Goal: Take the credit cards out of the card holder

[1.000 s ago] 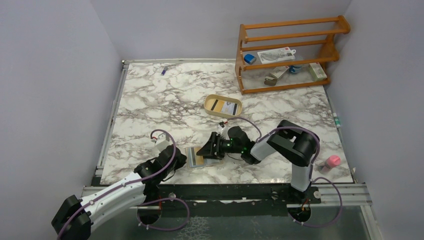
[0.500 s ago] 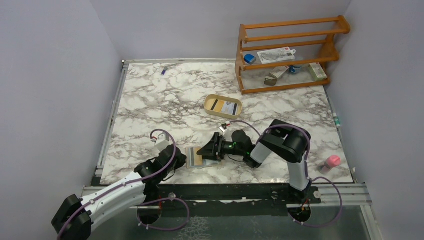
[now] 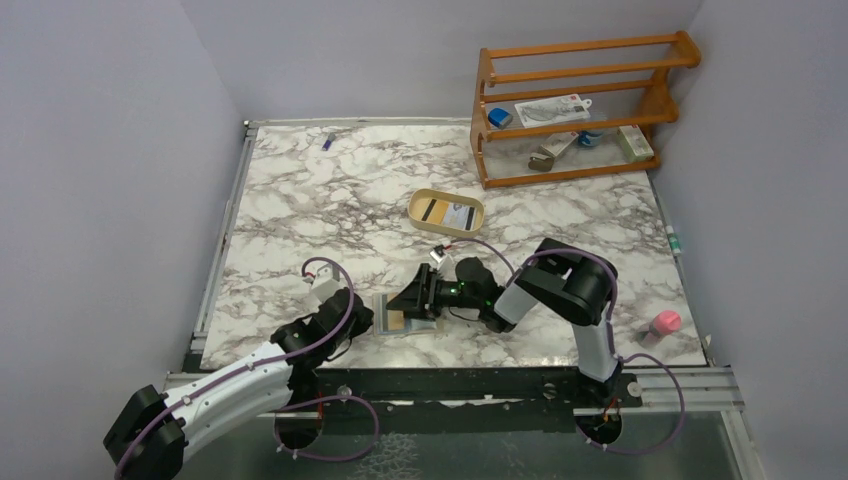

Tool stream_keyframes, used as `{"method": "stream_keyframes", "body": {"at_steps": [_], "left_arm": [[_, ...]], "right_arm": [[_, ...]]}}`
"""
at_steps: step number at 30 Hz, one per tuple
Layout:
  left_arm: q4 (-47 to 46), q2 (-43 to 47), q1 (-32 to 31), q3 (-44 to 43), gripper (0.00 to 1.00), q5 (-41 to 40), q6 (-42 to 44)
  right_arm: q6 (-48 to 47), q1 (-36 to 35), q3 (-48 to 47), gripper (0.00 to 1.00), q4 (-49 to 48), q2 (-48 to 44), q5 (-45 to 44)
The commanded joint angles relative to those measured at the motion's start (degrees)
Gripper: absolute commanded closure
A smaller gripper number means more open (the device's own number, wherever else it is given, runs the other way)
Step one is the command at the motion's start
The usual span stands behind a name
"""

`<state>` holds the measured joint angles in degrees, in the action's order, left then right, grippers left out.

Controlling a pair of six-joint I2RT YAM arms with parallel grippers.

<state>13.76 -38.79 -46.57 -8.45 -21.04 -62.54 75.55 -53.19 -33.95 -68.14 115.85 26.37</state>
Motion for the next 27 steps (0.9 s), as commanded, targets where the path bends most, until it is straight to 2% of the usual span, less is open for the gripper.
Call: {"method": "stream_keyframes", "body": {"at_steps": [1, 4, 17, 27], "left_arm": [[-0.14, -0.33, -0.07, 0.87, 1.00, 1.27, -0.03], [-0.57, -0.52, -0.10, 1.13, 1.00, 1.42, -0.10], [-1.51, 2.70, -0.07, 1.93, 1.00, 1.70, -0.84], [-1.22, 3.46, -0.03, 0.48, 1.00, 1.37, -0.92]], "right_arm": [[-5.94, -1.82, -4.17, 0.34, 11.94, -3.52, -1.79], [-6.24, -2.16, -4.67, 0.34, 12.35, -3.52, -2.23], [1.35, -2.26, -4.72, 0.34, 1.01, 1.61, -0.39], [2.00, -3.41, -7.47, 0.34, 4.74, 4.15, -0.59]]}}
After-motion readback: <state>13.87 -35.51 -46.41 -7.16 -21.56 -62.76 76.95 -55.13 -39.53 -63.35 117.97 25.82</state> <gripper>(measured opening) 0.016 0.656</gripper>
